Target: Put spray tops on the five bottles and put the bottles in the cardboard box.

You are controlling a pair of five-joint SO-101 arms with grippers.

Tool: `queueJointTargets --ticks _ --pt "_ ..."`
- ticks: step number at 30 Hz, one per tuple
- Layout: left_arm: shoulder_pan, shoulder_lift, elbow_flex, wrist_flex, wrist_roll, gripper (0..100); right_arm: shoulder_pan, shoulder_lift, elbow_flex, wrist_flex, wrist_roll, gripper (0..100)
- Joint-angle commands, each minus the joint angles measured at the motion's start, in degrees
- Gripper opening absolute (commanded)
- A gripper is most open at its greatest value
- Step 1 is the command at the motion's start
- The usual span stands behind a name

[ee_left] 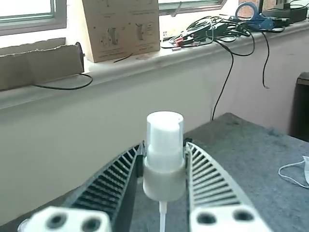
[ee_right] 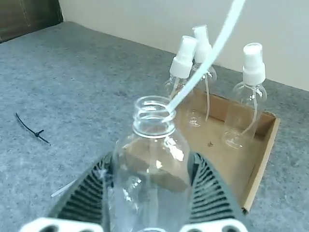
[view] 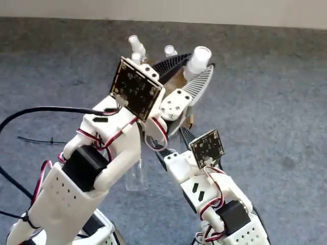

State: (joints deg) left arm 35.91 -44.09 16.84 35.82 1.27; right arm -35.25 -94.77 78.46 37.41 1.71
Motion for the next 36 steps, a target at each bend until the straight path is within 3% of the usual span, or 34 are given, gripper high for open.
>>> queueJointTargets --ticks 1,20,29,36 --pt "-2.8 -1.5 1.2 -0.7 -0.2 1 -0.1 -0.6 -0.7 -1.7 0.3 0.5" --pt "-3.6 -10.7 7.1 1.5 -0.1 1 -0.1 -0.6 -0.8 -1.8 0.2 0.5" --pt "-3.2 -10.7 -0.7 1.4 -0.1 1 -0.3 -0.6 -0.7 -1.9 0.2 0.5" --pt "1.6 -10.5 -0.4 1.4 -0.1 1 -0.3 -0.6 -0.7 -1.9 0.2 0.5"
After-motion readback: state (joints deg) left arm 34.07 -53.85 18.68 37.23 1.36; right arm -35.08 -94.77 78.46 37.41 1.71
